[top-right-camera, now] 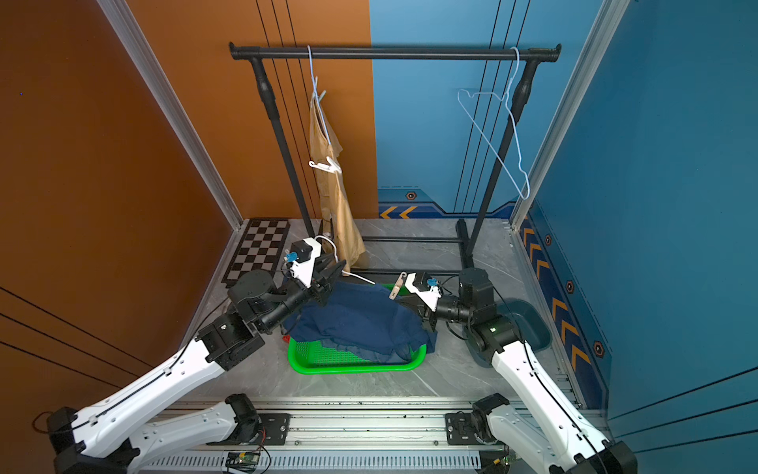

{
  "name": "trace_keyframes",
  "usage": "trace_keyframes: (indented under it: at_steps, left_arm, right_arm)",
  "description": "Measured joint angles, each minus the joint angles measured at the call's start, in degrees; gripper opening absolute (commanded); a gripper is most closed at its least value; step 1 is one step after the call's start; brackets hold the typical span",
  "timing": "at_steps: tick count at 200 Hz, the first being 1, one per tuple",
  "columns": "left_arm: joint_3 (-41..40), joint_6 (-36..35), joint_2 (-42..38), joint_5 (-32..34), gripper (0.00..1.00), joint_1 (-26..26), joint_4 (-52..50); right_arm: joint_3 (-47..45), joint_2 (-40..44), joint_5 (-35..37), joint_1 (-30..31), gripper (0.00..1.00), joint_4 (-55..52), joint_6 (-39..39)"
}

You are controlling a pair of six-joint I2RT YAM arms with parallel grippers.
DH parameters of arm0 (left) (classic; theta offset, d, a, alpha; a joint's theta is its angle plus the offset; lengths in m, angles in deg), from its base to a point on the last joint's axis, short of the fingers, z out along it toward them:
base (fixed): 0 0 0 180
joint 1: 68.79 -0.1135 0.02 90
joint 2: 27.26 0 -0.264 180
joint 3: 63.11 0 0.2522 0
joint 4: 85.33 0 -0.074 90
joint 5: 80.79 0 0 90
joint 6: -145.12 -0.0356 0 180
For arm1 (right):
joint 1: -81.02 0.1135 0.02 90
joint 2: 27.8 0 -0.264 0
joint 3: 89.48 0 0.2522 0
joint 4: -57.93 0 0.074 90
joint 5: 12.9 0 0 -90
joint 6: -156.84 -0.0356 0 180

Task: Remove the clothespins securing t-shirts to the hanger
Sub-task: Pick up the hanger from the clothes rail.

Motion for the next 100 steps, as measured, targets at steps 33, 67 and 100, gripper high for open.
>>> trace_keyframes:
  at_steps: [33,67,100]
  left_arm:
    - [0.3,0.1,0.9,-0.6,0.25,0.0,0.6]
    - [0.3,0.4,1.1,-0.7,0.12,-0.4,0.8]
    - [0.3,0.4,1.1,-0.9,0.0,-0.6,0.9]
  right_arm:
    - [0.0,0.0,0.0,0.0,0.0,-0.3,0.2]
    - [0.0,0.0,0.2,0.0,0.0,-0.9,0.2]
    - [0.0,0.0,0.3,0.0,0.0,-1.4,0.9]
